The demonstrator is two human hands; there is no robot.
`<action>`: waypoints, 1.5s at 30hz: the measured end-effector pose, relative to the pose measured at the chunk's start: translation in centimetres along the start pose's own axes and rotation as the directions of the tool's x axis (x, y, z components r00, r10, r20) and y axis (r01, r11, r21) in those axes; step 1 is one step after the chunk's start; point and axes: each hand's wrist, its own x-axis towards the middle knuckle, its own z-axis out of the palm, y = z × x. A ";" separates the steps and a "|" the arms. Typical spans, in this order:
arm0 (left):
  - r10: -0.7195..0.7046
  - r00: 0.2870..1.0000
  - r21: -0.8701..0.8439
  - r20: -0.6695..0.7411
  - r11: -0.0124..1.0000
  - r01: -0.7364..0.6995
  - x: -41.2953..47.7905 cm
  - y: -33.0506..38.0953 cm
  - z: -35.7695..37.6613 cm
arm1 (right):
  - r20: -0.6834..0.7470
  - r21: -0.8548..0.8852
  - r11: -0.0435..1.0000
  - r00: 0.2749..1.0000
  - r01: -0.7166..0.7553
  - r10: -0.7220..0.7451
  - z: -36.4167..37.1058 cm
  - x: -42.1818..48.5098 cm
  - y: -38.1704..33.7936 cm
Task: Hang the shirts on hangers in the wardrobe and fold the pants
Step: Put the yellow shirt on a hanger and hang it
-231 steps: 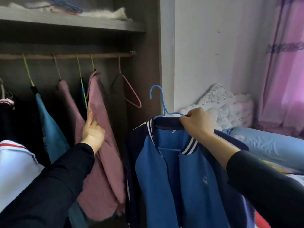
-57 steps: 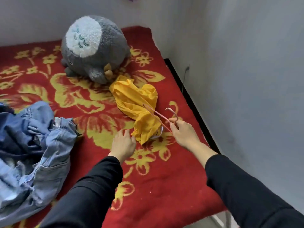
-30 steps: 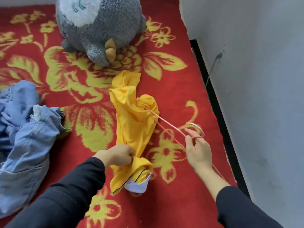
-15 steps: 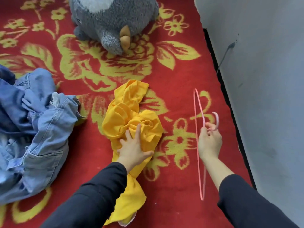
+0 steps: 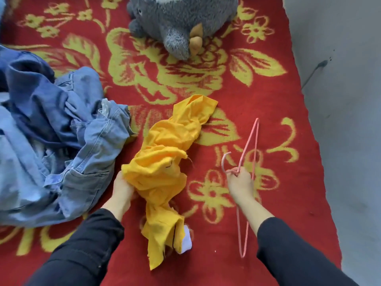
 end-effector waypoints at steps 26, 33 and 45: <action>0.138 0.988 -0.270 -0.067 0.951 -0.151 -4.5 -2.6 -3.8 | 0.258 0.231 0.969 0.966 -0.089 0.028 8.6 -6.1 -6.2; 0.199 0.957 -0.220 0.210 0.964 -0.153 -8.0 -1.1 -8.6 | 0.379 0.205 0.974 0.925 -0.101 0.016 9.1 -9.9 -4.4; 0.418 0.906 -0.109 0.064 0.906 -0.410 -11.1 2.7 -10.0 | 0.297 0.145 0.983 0.942 0.115 -0.154 6.5 -13.3 -5.2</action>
